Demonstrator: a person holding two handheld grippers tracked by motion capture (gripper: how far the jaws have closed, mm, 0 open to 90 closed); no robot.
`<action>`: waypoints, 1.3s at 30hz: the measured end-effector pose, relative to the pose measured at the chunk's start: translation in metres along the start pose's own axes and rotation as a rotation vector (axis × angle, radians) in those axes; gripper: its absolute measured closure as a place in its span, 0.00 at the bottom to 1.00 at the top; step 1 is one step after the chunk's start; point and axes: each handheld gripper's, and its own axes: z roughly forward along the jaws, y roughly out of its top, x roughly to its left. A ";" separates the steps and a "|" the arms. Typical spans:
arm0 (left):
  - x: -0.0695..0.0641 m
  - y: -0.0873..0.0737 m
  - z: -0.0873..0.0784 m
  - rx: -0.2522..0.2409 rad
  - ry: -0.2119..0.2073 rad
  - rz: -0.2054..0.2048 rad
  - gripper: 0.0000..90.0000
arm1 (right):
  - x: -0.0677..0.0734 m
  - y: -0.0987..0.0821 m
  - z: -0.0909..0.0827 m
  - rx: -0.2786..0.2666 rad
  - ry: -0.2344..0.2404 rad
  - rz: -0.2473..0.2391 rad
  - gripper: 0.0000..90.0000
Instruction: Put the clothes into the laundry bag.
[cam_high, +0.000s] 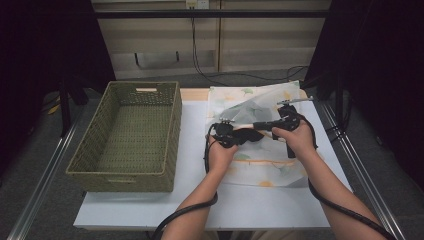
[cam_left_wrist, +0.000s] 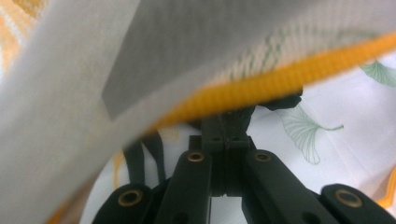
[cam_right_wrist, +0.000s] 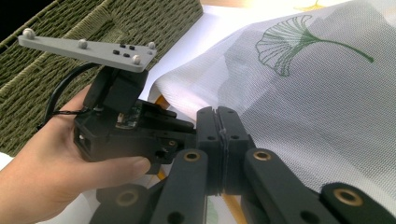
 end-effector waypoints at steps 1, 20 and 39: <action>-0.001 0.001 0.001 -0.003 0.001 -0.007 1.00 | 0.000 0.000 0.000 0.002 0.002 0.002 1.00; -0.005 0.009 -0.001 -0.016 -0.032 0.002 1.00 | -0.001 -0.003 -0.001 0.004 -0.004 0.001 1.00; 0.008 0.003 -0.032 -0.022 0.064 0.084 0.85 | 0.002 -0.003 0.001 0.011 -0.006 -0.005 1.00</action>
